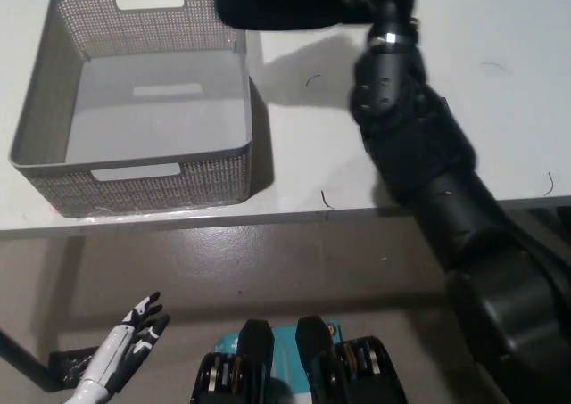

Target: Use the right hand to pick up a t shirt on the right hand side and place it into a contianer on the left side

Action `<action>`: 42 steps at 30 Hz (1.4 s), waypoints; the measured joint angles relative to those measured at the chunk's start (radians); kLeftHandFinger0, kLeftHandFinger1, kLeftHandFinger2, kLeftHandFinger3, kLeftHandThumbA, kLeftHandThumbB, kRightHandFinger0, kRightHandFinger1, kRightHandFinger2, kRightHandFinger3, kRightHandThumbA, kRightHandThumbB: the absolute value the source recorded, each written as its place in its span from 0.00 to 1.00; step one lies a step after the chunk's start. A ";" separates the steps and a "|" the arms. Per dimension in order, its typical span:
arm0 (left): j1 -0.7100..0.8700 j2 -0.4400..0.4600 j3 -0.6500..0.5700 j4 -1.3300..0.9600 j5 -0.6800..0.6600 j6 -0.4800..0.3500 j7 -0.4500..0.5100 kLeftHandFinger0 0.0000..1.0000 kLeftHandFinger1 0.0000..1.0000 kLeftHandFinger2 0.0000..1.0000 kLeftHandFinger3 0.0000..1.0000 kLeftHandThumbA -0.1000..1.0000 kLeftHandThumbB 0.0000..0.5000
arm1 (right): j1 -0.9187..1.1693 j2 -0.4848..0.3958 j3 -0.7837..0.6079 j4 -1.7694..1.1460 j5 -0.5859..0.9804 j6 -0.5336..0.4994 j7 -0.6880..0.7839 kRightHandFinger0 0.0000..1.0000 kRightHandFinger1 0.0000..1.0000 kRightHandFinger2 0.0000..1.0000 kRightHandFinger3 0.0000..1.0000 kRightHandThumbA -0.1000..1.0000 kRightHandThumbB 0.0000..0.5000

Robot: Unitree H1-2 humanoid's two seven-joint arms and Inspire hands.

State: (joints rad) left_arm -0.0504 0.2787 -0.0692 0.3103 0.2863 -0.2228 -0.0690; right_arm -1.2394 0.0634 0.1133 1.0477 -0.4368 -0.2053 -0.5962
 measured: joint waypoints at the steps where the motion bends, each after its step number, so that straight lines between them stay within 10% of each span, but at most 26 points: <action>1: -0.001 -0.001 -0.004 0.000 0.004 0.001 0.000 0.79 0.84 0.93 1.00 1.00 0.96 | -0.013 0.015 0.006 0.012 0.001 -0.003 0.001 0.43 0.51 0.70 0.75 0.00 0.28; 10: -0.003 -0.029 -0.058 -0.007 0.013 0.009 -0.005 0.78 0.81 0.96 1.00 0.98 0.78 | -0.093 0.134 0.037 0.081 0.008 -0.020 0.010 0.36 0.48 0.70 0.80 0.00 0.18; 17: -0.008 -0.051 -0.105 -0.011 0.026 0.021 -0.013 0.73 0.76 0.92 1.00 1.00 0.85 | -0.112 0.182 0.056 0.124 0.016 -0.029 0.019 0.39 0.47 0.66 0.79 0.00 0.20; 19: -0.012 -0.054 -0.115 -0.014 0.030 0.024 -0.015 0.70 0.73 0.91 1.00 0.99 0.86 | -0.115 0.190 0.064 0.141 0.018 -0.034 0.024 0.26 0.35 0.57 0.79 0.00 0.21; 21: -0.014 -0.056 -0.122 -0.024 0.033 0.028 -0.017 0.72 0.76 0.94 1.00 0.99 0.84 | -0.115 0.194 0.068 0.151 0.020 -0.035 0.030 0.66 0.75 0.97 1.00 0.07 0.34; 22: -0.016 -0.055 -0.127 -0.030 0.035 0.029 -0.018 0.72 0.76 0.94 1.00 0.99 0.84 | -0.116 0.195 0.068 0.157 0.023 -0.034 0.041 0.79 0.90 1.00 1.00 0.11 0.38; 23: -0.017 -0.055 -0.128 -0.033 0.035 0.030 -0.019 0.71 0.76 0.94 1.00 0.99 0.84 | -0.117 0.195 0.068 0.160 0.025 -0.033 0.049 0.98 1.00 1.00 1.00 0.46 0.71; 25: -0.024 -0.056 -0.132 -0.037 0.037 0.033 -0.021 0.71 0.76 0.94 1.00 1.00 0.87 | -0.118 0.193 0.070 0.173 0.032 -0.016 0.096 1.00 1.00 1.00 1.00 0.66 0.98; 29: -0.034 -0.055 -0.141 -0.038 0.040 0.038 -0.023 0.70 0.76 0.95 1.00 0.99 0.83 | -0.119 0.189 0.073 0.184 0.041 0.031 0.185 1.00 1.00 1.00 1.00 0.81 1.00; 42: -0.036 -0.054 -0.148 -0.052 0.043 0.062 -0.038 0.67 0.73 0.95 1.00 0.95 0.80 | -0.143 0.181 0.101 0.180 0.045 0.164 0.390 1.00 1.00 1.00 1.00 0.86 1.00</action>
State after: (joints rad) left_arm -0.0868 0.2243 -0.2171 0.2582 0.3298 -0.1613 -0.1069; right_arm -1.3826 0.2444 0.2147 1.2280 -0.3917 -0.0418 -0.2057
